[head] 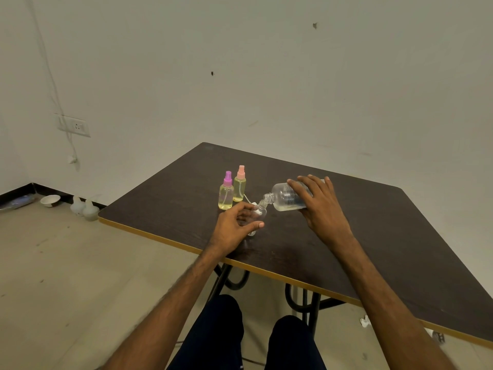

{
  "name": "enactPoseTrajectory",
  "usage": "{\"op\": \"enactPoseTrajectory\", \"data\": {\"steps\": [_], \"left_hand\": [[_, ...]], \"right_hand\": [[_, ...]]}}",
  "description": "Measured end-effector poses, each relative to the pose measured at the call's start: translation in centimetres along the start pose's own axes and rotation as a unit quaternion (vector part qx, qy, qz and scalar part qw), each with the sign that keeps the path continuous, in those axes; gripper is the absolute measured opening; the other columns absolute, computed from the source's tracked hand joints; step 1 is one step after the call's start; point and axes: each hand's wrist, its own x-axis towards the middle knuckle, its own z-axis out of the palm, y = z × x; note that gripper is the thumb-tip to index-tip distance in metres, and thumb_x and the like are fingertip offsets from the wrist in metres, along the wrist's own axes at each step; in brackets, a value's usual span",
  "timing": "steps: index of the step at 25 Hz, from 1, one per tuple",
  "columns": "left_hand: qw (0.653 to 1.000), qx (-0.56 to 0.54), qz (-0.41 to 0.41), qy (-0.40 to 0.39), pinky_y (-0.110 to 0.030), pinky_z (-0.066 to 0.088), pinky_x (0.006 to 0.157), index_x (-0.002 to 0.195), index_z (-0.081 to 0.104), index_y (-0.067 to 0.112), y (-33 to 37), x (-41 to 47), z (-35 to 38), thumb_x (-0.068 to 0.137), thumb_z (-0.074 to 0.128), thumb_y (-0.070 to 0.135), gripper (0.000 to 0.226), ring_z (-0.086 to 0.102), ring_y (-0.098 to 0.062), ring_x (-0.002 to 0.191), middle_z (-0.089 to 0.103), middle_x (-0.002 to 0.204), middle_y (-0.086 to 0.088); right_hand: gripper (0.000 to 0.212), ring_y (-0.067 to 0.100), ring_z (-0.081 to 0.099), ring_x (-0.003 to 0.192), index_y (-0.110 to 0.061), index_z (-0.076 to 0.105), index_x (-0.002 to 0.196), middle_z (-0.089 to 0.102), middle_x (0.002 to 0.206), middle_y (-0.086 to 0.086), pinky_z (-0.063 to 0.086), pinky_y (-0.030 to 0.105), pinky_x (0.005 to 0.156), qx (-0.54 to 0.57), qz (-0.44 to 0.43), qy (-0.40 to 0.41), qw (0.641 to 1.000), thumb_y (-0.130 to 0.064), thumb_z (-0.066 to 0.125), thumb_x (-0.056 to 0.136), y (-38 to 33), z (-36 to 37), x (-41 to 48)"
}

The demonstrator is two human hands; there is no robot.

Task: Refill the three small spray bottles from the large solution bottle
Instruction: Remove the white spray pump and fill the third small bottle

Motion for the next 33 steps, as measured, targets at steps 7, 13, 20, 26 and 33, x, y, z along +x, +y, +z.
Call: {"op": "enactPoseTrajectory", "data": {"steps": [7, 13, 20, 26, 33], "left_hand": [[1.0, -0.006, 0.006, 0.002, -0.024, 0.057, 0.088, 0.115, 0.065, 0.023, 0.05, -0.11, 0.06, 0.079, 0.082, 0.028, 0.04, 0.067, -0.002, 0.101, 0.072, 0.106, 0.008], [1.0, 0.001, 0.007, 0.003, -0.026, 0.057, 0.089, 0.116, 0.065, 0.023, 0.01, -0.11, 0.01, 0.078, 0.083, 0.029, 0.042, 0.067, -0.002, 0.101, 0.072, 0.106, 0.009], [1.0, 0.006, 0.006, 0.003, -0.03, 0.057, 0.091, 0.116, 0.065, 0.022, -0.09, -0.05, 0.03, 0.078, 0.083, 0.031, 0.043, 0.067, -0.002, 0.102, 0.072, 0.106, 0.009], [1.0, 0.004, 0.007, 0.002, -0.034, 0.057, 0.092, 0.115, 0.066, 0.024, -0.33, -0.02, 0.07, 0.078, 0.083, 0.032, 0.042, 0.068, -0.004, 0.102, 0.073, 0.107, 0.007], [1.0, 0.012, 0.005, 0.002, -0.023, 0.055, 0.09, 0.112, 0.064, 0.029, 0.24, -0.16, -0.06, 0.079, 0.082, 0.03, 0.039, 0.065, 0.001, 0.102, 0.07, 0.105, 0.014]], "right_hand": [[0.096, 0.042, 0.046, 0.13, -0.022, 0.034, 0.142, 0.051, 0.138, 0.019, 0.025, 0.057, 0.111, -0.01, -0.01, 0.002, 1.0, -0.005, 0.088, 0.065, 0.0, -0.24, 0.21], [0.094, 0.041, 0.046, 0.13, -0.021, 0.035, 0.143, 0.051, 0.138, 0.019, 0.024, 0.057, 0.112, -0.015, -0.013, 0.004, 1.0, -0.005, 0.087, 0.066, 0.16, -0.31, 0.28], [0.094, 0.041, 0.045, 0.131, -0.022, 0.034, 0.143, 0.05, 0.139, 0.019, 0.022, 0.056, 0.112, -0.019, -0.01, -0.004, 1.0, -0.007, 0.087, 0.067, 0.26, -0.29, 0.31], [0.093, 0.04, 0.043, 0.133, -0.023, 0.034, 0.144, 0.049, 0.141, 0.017, 0.019, 0.055, 0.114, -0.023, -0.01, -0.012, 1.0, -0.006, 0.085, 0.069, 0.41, -0.29, 0.43], [0.091, 0.038, 0.042, 0.133, -0.022, 0.035, 0.144, 0.048, 0.141, 0.016, 0.018, 0.054, 0.116, -0.03, -0.018, -0.007, 0.999, -0.005, 0.084, 0.069, 0.52, -0.47, 0.53]]}}
